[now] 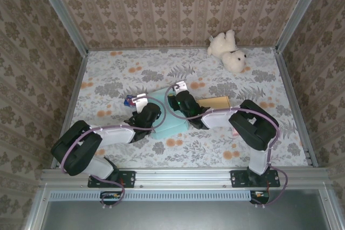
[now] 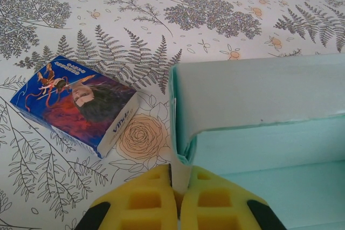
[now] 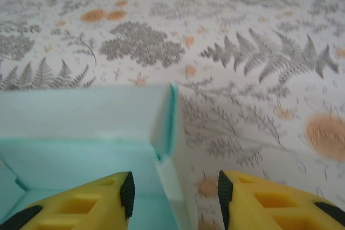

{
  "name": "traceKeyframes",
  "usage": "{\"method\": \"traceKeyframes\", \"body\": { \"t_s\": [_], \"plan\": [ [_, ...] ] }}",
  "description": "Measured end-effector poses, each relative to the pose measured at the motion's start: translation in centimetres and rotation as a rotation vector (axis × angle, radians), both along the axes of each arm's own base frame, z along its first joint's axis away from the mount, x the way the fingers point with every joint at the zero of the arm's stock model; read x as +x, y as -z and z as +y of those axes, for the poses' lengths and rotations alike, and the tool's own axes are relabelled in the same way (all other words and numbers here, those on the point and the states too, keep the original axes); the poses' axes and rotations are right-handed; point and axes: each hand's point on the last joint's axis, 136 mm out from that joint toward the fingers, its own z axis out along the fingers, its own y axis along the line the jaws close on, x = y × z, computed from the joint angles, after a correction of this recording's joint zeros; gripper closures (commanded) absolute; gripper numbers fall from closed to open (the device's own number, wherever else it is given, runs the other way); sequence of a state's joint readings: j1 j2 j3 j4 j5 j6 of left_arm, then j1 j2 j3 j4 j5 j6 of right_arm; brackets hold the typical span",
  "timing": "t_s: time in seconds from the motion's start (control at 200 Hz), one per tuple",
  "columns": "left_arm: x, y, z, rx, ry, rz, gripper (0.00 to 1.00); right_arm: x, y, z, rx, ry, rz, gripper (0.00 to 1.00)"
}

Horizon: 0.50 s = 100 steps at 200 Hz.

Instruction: Fold the paper box

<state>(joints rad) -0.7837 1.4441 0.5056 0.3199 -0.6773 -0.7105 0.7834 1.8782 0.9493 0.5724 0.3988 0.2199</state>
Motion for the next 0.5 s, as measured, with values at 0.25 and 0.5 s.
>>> {"method": "traceKeyframes", "body": {
  "t_s": [0.25, 0.5],
  "plan": [
    [-0.1, 0.0, 0.1, -0.001, 0.000, 0.000, 1.00, 1.1, 1.0, -0.7, -0.098, 0.048, -0.030, 0.66],
    [-0.1, 0.0, -0.4, -0.018, 0.022, 0.007, 1.00, 0.7, 1.1, -1.9, -0.190, 0.152, -0.073, 0.73]
  ]
}}
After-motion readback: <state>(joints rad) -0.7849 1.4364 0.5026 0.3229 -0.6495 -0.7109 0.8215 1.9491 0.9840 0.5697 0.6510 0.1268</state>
